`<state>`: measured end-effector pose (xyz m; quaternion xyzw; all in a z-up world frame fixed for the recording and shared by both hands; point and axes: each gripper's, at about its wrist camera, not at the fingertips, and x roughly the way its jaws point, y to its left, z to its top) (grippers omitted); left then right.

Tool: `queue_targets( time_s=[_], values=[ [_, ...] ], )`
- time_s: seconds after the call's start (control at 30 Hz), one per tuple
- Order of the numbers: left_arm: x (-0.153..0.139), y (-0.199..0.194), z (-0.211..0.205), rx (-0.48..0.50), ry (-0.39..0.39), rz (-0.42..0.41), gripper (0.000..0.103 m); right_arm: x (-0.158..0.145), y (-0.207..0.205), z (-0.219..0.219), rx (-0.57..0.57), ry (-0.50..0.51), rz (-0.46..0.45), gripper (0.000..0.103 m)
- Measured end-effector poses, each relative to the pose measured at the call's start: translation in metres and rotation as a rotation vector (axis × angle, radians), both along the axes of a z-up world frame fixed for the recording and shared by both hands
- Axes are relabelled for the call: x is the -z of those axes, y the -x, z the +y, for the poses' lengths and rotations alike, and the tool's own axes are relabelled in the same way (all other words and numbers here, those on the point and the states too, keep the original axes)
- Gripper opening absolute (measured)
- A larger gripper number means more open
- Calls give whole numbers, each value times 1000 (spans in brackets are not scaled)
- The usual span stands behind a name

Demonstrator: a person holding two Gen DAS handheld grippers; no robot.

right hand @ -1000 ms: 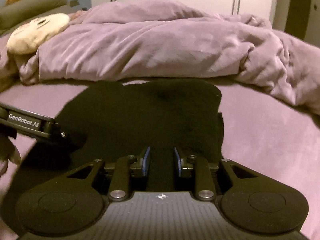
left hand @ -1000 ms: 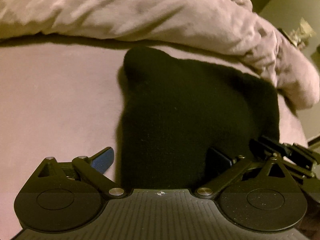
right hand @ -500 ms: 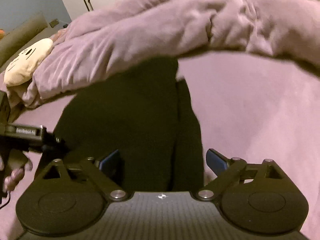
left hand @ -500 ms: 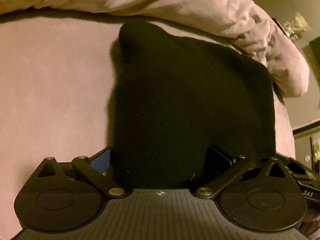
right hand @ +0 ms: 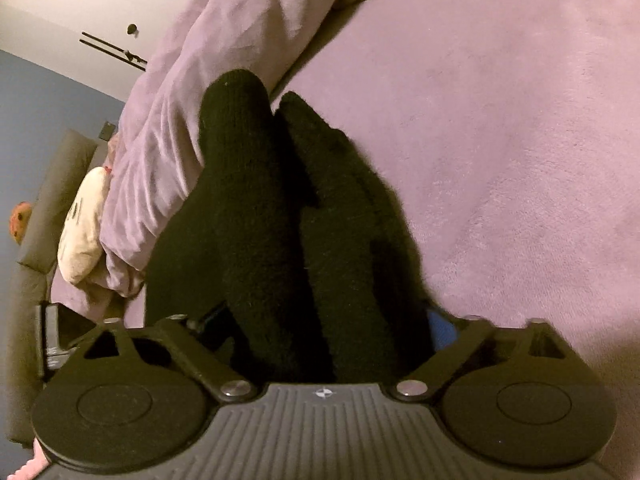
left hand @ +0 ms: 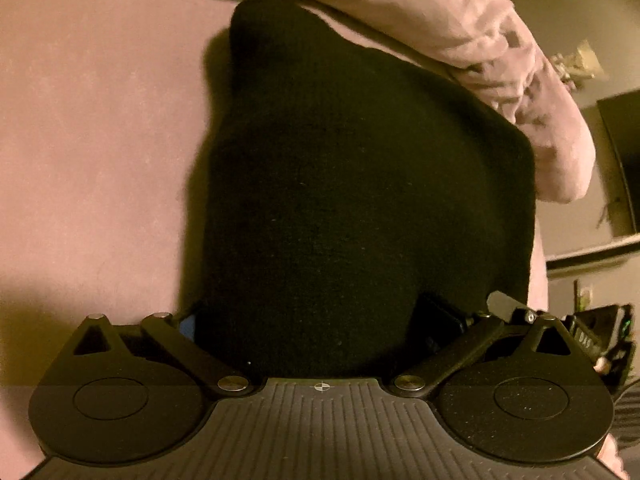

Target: Fold small clothes

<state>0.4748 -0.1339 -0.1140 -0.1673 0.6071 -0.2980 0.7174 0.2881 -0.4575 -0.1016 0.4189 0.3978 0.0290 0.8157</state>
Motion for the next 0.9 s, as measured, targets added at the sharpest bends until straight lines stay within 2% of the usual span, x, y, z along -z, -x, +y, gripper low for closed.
queue_targets(
  time_s=[0.03, 0.07, 0.1, 0.17, 0.2, 0.23, 0.3, 0.33, 0.4, 0.43, 0.53, 0.73, 0.9],
  values=[
    [-2, 2, -2, 8, -8, -16, 103, -1, 4, -2, -6, -30, -20, 48],
    [-4, 4, -3, 14, -16, -29, 103, -2, 2, -3, -19, -109, -43, 49],
    [-3, 4, -3, 12, -19, -27, 103, -2, 2, -3, -19, -109, -43, 50],
    [-2, 2, -3, 7, -18, -18, 103, 5, -12, 1, -40, -65, -26, 58],
    [-1, 0, -3, 3, -14, -12, 103, 11, -17, 0, -32, -111, -21, 65],
    [0, -1, -3, 1, -8, -8, 103, 11, -17, 0, -32, -111, -21, 72],
    [3, -2, -2, -1, 11, -9, 103, 25, -28, -3, -15, -233, -32, 80],
    [3, -1, 0, -6, 22, -13, 103, 25, -28, -3, -15, -233, -32, 81],
    [1, 3, 2, -6, 28, -30, 103, 24, -32, 2, -17, -221, -29, 77],
    [-2, 5, 3, -4, 28, -44, 101, 21, -31, 5, -22, -200, -29, 67],
    [-9, 11, 6, -6, 34, -72, 95, 16, -22, 7, -16, -222, -32, 54],
    [-31, 15, 8, -12, 51, -99, 86, -8, -15, 21, -41, -220, -84, 51],
    [-59, 24, 26, -44, 56, -141, 86, -30, -17, 42, -94, -241, -117, 51]
  ],
)
